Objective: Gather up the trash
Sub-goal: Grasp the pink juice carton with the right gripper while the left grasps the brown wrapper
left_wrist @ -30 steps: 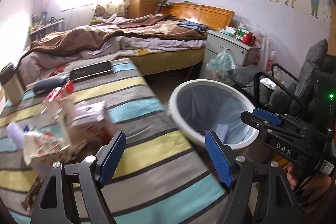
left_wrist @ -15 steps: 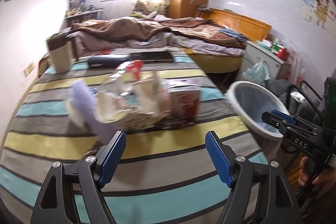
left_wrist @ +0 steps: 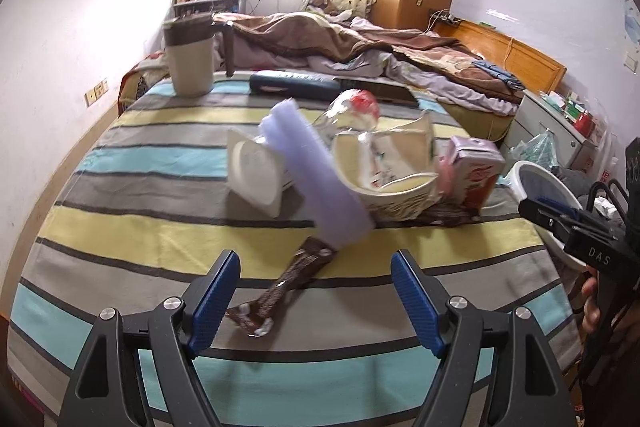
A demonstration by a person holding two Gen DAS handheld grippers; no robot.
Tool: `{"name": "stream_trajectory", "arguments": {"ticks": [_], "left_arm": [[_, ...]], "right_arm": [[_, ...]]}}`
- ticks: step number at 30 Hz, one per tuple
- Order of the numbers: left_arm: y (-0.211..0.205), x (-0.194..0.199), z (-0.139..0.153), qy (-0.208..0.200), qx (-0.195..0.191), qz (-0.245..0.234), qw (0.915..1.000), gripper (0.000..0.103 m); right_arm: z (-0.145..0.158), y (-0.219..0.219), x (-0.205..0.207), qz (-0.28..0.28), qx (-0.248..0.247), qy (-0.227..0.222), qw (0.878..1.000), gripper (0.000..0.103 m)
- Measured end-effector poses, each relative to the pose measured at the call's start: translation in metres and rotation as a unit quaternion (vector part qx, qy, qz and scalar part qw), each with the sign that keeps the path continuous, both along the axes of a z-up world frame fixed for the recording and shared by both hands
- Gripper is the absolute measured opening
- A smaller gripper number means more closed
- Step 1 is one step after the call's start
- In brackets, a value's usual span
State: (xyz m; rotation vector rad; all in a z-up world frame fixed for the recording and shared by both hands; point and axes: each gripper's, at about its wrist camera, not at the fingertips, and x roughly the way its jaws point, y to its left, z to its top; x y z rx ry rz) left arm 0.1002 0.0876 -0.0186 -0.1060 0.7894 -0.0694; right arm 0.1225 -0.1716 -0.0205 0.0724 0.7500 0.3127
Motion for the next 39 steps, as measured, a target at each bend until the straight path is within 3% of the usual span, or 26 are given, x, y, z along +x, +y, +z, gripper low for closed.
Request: {"name": "stream_trajectory", "arguments": {"ticks": [2,19,24,33,39], "left_arm": [[0.002,0.003,-0.006,0.008,0.002,0.002,1.0000,0.077],[0.012,0.024,-0.035,0.052,0.000,-0.021,0.9984,0.078],[0.011,0.027,-0.034,0.053,0.007,-0.021,0.9983,0.078],[0.016,0.028,-0.034,0.052,-0.004,-0.016,0.9985,0.078],[0.015,0.030,-0.034,0.053,0.002,-0.011,0.9985,0.078]], "right_arm": [[-0.002,0.008,0.006,0.018,-0.009,-0.003,1.000,0.062],[-0.010,0.035,0.050,0.121,-0.019,-0.001,0.992,0.063],[-0.012,0.045,0.049,0.145,-0.046,0.000,0.988,0.064],[-0.009,0.042,0.032,0.177,-0.025,0.038,0.983,0.064],[-0.010,0.039,0.041,0.126,-0.059,0.022,0.990,0.064]]}}
